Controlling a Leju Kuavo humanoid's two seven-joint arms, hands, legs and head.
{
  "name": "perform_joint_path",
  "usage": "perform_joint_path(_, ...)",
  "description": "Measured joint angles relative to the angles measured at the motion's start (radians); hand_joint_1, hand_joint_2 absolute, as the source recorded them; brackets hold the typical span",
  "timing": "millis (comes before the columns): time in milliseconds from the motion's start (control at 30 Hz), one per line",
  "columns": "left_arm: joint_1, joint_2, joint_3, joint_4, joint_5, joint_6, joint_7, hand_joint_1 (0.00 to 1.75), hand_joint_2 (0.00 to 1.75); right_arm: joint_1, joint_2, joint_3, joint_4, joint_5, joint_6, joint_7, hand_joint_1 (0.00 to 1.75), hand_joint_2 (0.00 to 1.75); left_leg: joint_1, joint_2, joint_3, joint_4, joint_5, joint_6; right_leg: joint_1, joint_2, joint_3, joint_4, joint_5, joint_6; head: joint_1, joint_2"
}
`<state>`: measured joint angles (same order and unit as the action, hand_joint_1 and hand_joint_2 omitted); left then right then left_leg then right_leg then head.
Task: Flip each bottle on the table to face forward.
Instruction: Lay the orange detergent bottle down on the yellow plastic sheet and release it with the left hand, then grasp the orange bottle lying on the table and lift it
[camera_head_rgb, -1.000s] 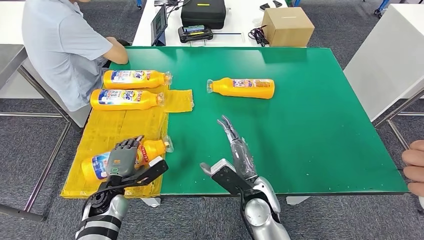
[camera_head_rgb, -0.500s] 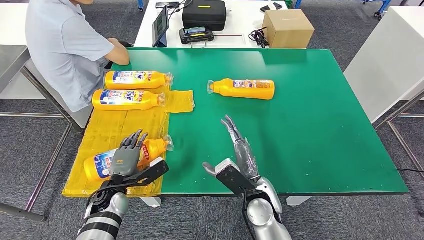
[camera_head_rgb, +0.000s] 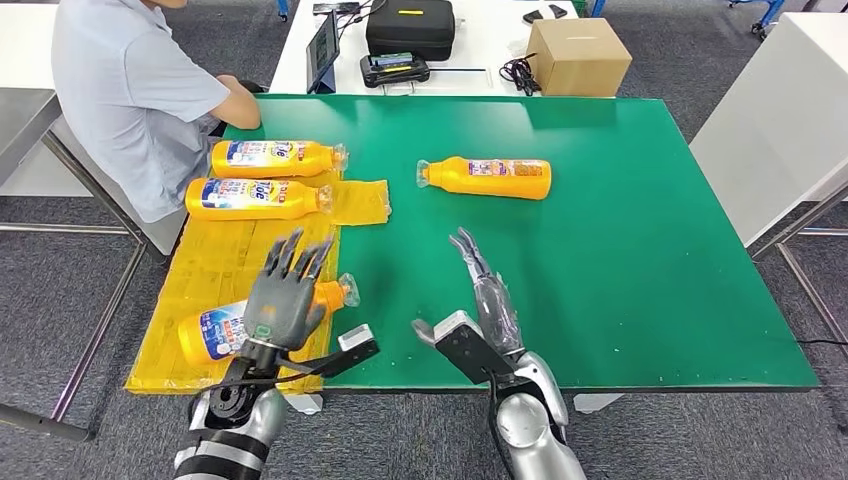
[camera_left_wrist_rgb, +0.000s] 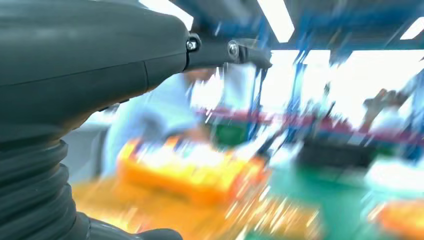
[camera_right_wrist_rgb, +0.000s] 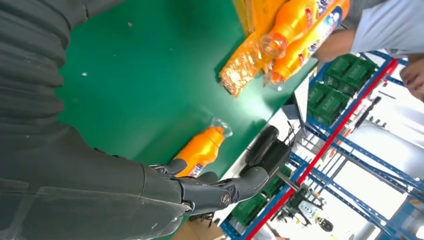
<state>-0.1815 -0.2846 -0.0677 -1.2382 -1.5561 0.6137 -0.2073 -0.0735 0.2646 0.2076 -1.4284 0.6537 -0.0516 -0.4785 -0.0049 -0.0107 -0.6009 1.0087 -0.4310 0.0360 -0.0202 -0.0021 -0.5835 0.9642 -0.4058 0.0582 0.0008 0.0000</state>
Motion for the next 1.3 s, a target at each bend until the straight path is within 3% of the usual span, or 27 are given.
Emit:
perform_joint_path(167,0.032,0.001,-0.106,-0.236,-0.009,0.084,-0.049,0.0,1.75,-0.024,0.01,0.002,0.002,0.042,-0.034,0.02,0.0,1.75,0.001,0.001,-0.002,0.0,0.0,0.0,0.001,0.001,-0.002,0.0,0.0,0.0,0.0,0.0)
perform_joint_path(300,0.05,0.004,-0.114,-0.39,-0.013,0.089,-0.126,0.0,1.75,-0.04,0.012,0.002,-0.003,0.041,-0.038,0.035,0.0,1.75,0.001,0.001,-0.002,0.0,0.0,0.0,0.001,0.001,-0.003,0.0,0.0,0.0,0.0,0.0)
perform_joint_path(433,0.064,-0.001,-0.126,-0.462,-0.005,0.089,-0.128,0.0,1.75,-0.054,0.013,0.002,-0.008,0.076,-0.049,0.052,0.0,1.75,0.001,0.001,-0.002,0.0,0.0,0.0,0.001,0.001,-0.003,0.0,0.0,0.0,0.0,0.0)
perform_joint_path(567,0.08,-0.008,-0.162,-0.489,0.101,0.088,-0.124,0.0,1.75,-0.075,0.003,-0.005,-0.01,0.289,-0.158,0.137,0.0,1.75,0.0,0.001,-0.002,0.0,0.0,0.0,0.0,0.001,-0.003,0.0,0.0,0.0,0.0,0.0)
perform_joint_path(667,0.104,-0.015,-0.195,-0.488,0.315,0.062,-0.164,0.0,1.75,-0.1,-0.016,-0.039,-0.014,0.518,-0.227,0.228,0.0,1.75,-0.001,0.001,-0.002,0.0,0.0,0.0,-0.001,0.001,-0.003,0.0,0.0,0.0,0.0,0.0)
perform_joint_path(767,0.123,-0.017,-0.231,-0.477,0.466,0.035,-0.197,0.0,1.75,-0.127,-0.04,-0.098,-0.018,0.651,-0.231,0.26,0.0,1.75,-0.001,0.001,-0.002,0.0,0.0,0.0,-0.001,0.001,-0.003,0.0,0.0,0.0,0.0,0.0)
perform_joint_path(933,0.14,-0.02,-0.26,-0.461,0.511,0.021,-0.229,0.0,1.75,-0.175,-0.075,-0.143,-0.01,0.8,-0.22,0.3,0.0,1.75,-0.001,0.002,-0.002,0.0,0.0,0.0,0.0,0.001,-0.003,0.0,0.0,0.0,-0.001,0.0)
perform_joint_path(1300,0.169,-0.029,-0.261,-0.43,0.683,-0.107,-0.291,0.0,1.75,-0.295,-0.149,-0.15,0.181,0.855,-0.128,0.384,0.0,1.75,-0.001,0.001,-0.003,0.0,0.0,0.0,0.0,0.001,-0.003,0.0,0.0,0.0,0.0,0.0)
